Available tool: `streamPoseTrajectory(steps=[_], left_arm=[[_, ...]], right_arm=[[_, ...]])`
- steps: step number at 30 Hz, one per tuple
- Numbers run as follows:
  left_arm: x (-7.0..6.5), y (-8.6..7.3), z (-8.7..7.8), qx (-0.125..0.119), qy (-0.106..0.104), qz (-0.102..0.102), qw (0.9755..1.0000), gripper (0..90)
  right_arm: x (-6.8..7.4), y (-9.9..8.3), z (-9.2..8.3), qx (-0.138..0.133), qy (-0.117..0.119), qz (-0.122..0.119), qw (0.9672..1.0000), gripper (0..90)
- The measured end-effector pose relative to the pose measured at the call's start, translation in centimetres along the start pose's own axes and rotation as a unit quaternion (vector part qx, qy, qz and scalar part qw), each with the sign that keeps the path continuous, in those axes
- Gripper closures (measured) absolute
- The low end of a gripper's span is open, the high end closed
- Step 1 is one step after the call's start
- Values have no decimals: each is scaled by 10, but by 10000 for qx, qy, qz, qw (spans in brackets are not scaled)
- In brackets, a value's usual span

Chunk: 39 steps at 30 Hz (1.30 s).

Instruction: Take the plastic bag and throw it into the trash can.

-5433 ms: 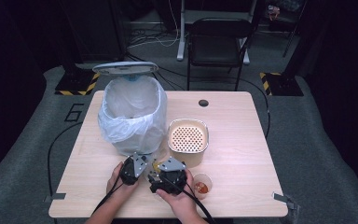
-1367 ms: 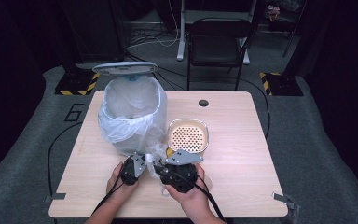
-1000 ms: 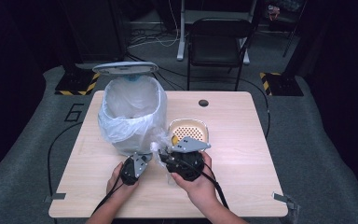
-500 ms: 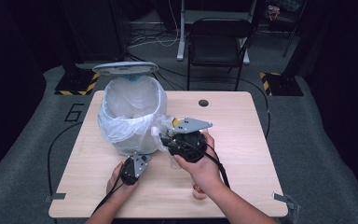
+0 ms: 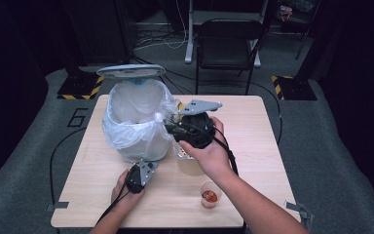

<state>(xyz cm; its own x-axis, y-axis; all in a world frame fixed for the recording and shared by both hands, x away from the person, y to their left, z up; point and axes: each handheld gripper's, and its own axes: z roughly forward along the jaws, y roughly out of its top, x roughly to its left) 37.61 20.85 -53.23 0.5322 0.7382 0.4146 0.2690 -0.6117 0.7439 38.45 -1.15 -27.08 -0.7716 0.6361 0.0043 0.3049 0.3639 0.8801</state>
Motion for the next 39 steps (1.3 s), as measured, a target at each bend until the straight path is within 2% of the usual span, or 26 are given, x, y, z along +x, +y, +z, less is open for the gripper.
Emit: streamPoseTrajectory(steps=[4,8,9,10,12,13,14,16,30,39], left_arm=[[0,0,0,-4,1,2,10000,900],[1,0,0,-3,-4,3,10000,900],[-1,-1,3,-150,154,-34,9998,900],[1,0,0,1,-14,-1,10000,900],[1,0,0,0,-19,0,10000,900],[-1,-1,2,-141,142,-30,9998,900],[-1,-1,2,-131,146,-23,9998,900],[1,0,0,-3,-19,0,10000,900],[1,0,0,-7,-24,-41,10000,900],[1,0,0,-6,-24,-39,10000,900]], right_arm=[[-5,8,8,-31,95,18,9999,728],[-10,14,18,15,116,-73,9999,734],[-11,16,21,31,121,-74,9999,734],[-12,18,23,54,121,-63,9999,736],[-14,22,28,96,133,-96,9998,737],[-15,23,30,111,139,-97,9998,737],[-16,26,33,147,129,-123,9997,737],[-17,30,38,165,127,-177,9996,737],[-14,60,65,284,203,-426,9985,742],[-12,70,81,363,305,-450,9979,742]])
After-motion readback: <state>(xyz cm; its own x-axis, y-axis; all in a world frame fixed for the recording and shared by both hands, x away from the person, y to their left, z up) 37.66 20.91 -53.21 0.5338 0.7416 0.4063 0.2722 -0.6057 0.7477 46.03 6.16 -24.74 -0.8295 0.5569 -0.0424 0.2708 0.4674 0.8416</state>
